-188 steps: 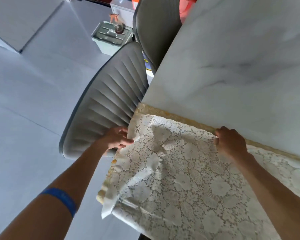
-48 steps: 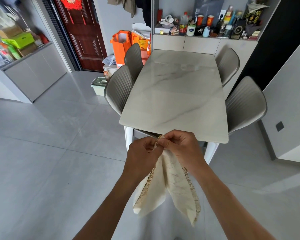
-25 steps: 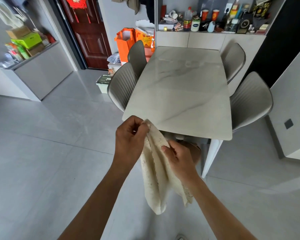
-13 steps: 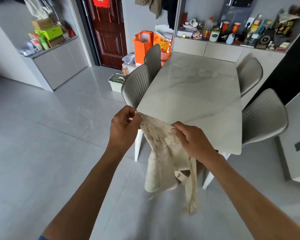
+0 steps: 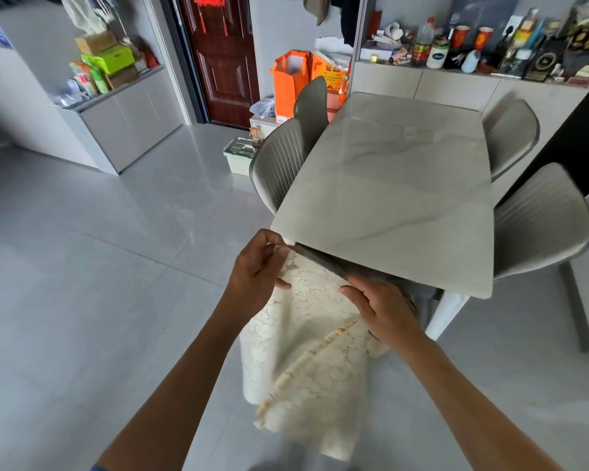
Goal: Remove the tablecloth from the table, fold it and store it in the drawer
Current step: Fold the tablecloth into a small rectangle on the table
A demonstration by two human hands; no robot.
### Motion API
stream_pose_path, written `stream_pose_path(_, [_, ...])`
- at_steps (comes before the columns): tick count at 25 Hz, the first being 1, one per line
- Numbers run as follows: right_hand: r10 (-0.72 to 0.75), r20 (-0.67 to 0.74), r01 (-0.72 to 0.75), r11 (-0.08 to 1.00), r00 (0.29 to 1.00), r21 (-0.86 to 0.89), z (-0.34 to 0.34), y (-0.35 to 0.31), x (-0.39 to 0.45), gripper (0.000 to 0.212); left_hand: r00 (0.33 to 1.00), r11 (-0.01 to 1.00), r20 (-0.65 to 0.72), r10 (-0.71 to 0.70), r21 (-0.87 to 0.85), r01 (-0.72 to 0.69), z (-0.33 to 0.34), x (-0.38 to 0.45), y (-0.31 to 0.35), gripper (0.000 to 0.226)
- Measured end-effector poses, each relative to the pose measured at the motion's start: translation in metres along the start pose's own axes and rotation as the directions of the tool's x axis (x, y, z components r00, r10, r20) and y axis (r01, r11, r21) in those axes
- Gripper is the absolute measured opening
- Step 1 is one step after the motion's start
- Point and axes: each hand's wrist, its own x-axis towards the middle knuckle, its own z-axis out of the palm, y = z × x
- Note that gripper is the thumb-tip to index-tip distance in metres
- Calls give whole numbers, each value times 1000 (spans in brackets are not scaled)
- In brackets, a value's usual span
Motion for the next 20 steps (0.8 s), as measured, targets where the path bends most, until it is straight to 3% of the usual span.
stream_pose_path(3, [-19, 34, 19, 1000, 999, 11, -14, 17, 0, 12, 999, 1000, 47, -3, 2, 3, 0, 3, 4, 8])
stream_pose_path(8, [-10, 107, 1, 996, 994, 90, -19, 29, 3, 35, 990, 994, 140, -32, 107, 17, -4, 6, 11, 20])
stream_pose_path(16, [39, 195, -73, 983, 980, 169, -27, 25, 20, 15, 991, 954, 107, 83, 279, -110, -15, 8, 7, 16])
stream_pose_path(18, [45, 204, -78, 984, 978, 161, -34, 23, 22, 11, 985, 943, 140, 96, 303, -135, -17, 6, 9, 18])
stream_pose_path(20, [70, 214, -103, 984, 974, 149, -40, 22, 23, 11, 951, 888, 268, 152, 386, -251, -15, 2, 12, 25])
